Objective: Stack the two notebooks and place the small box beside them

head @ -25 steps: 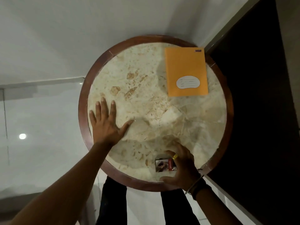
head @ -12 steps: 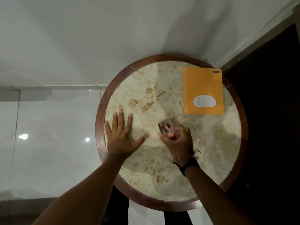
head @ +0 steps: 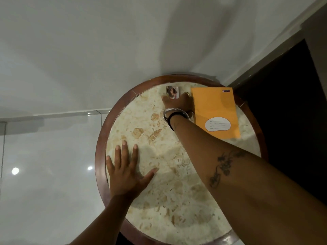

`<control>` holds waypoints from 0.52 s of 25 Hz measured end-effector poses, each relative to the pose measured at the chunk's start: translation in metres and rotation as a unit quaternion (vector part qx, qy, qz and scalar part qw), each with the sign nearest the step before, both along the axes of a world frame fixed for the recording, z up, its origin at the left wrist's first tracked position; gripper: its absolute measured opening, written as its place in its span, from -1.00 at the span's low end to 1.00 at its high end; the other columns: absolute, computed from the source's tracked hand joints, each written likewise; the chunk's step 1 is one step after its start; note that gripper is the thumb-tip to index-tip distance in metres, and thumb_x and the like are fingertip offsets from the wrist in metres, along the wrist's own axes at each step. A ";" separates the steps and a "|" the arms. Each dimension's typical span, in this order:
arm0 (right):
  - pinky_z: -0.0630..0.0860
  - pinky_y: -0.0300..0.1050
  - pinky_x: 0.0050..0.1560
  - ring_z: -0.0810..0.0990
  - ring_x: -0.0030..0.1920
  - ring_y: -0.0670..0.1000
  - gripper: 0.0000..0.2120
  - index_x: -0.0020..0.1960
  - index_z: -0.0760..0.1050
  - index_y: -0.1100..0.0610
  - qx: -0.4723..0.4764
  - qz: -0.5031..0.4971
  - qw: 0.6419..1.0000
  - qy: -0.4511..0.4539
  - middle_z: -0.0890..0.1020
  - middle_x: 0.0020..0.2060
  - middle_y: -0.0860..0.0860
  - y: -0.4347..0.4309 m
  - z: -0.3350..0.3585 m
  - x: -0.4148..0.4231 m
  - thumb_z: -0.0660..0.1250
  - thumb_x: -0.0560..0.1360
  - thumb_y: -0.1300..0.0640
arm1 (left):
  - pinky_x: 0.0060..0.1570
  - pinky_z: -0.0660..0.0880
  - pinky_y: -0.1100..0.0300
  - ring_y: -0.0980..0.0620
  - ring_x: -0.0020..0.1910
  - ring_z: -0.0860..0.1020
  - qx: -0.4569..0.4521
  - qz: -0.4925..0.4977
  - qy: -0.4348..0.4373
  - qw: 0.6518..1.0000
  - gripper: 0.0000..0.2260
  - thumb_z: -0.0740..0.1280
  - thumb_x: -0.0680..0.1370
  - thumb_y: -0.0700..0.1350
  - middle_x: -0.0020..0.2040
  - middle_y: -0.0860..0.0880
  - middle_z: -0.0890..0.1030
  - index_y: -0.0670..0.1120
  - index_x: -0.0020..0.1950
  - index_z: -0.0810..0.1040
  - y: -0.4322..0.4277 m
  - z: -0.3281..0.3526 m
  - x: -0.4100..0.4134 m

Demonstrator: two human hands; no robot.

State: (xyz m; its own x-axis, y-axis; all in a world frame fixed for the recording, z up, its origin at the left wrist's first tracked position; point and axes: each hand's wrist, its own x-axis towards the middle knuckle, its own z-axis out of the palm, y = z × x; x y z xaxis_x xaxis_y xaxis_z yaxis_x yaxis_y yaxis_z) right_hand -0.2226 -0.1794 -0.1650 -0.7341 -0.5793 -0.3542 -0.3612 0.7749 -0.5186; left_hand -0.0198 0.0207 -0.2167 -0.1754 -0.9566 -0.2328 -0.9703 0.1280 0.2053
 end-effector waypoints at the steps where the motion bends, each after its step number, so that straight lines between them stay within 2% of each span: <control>1: 0.44 0.14 0.21 0.46 0.29 0.22 -0.36 0.23 0.45 0.21 0.001 0.000 1.000 0.011 0.52 0.22 0.16 0.001 -0.002 0.001 0.46 0.31 -0.16 | 0.60 -0.20 -0.24 -0.21 0.69 -0.08 -0.002 -0.001 -0.005 1.000 -0.03 0.03 0.47 0.60 0.73 -0.15 -0.09 0.02 0.71 0.03 0.000 0.001 0.000; 4: 0.46 0.18 0.22 0.45 0.29 0.23 -0.32 0.24 0.45 0.22 0.007 0.015 0.999 0.036 0.52 0.22 0.17 0.004 -0.006 0.002 0.44 0.30 -0.21 | 0.60 -0.13 -0.29 -0.22 0.69 -0.08 0.003 0.001 -0.009 1.000 -0.02 0.05 0.47 0.60 0.72 -0.15 -0.09 0.02 0.71 0.04 -0.001 0.002 0.001; 7: 0.47 0.19 0.22 0.46 0.29 0.23 -0.26 0.25 0.44 0.20 0.012 0.031 0.999 0.036 0.52 0.23 0.17 0.010 -0.006 0.004 0.44 0.27 -0.28 | 0.60 -0.17 -0.26 -0.23 0.69 -0.05 -0.001 -0.004 -0.015 1.000 -0.02 0.06 0.47 0.60 0.72 -0.16 -0.08 0.01 0.71 0.06 -0.001 0.001 0.002; 11: 0.45 0.28 0.25 0.40 0.36 0.24 -0.08 0.37 0.33 0.21 0.003 0.014 1.000 -0.012 0.44 0.34 0.19 0.015 0.005 0.007 0.42 0.24 -0.38 | 0.60 -0.29 -0.18 -0.23 0.69 -0.01 -0.027 -0.010 -0.015 0.999 -0.02 0.07 0.46 0.60 0.73 -0.15 -0.05 0.01 0.70 0.09 -0.002 -0.002 0.003; 13: 0.50 0.26 0.19 0.41 0.34 0.26 -0.08 0.40 0.28 0.21 0.001 -0.011 0.999 -0.030 0.39 0.35 0.19 0.045 0.014 0.017 0.43 0.27 -0.35 | 0.59 -0.27 -0.18 -0.24 0.68 0.02 -0.026 0.000 0.000 1.000 -0.02 0.07 0.44 0.61 0.72 -0.15 -0.02 0.03 0.70 0.11 -0.006 -0.006 0.004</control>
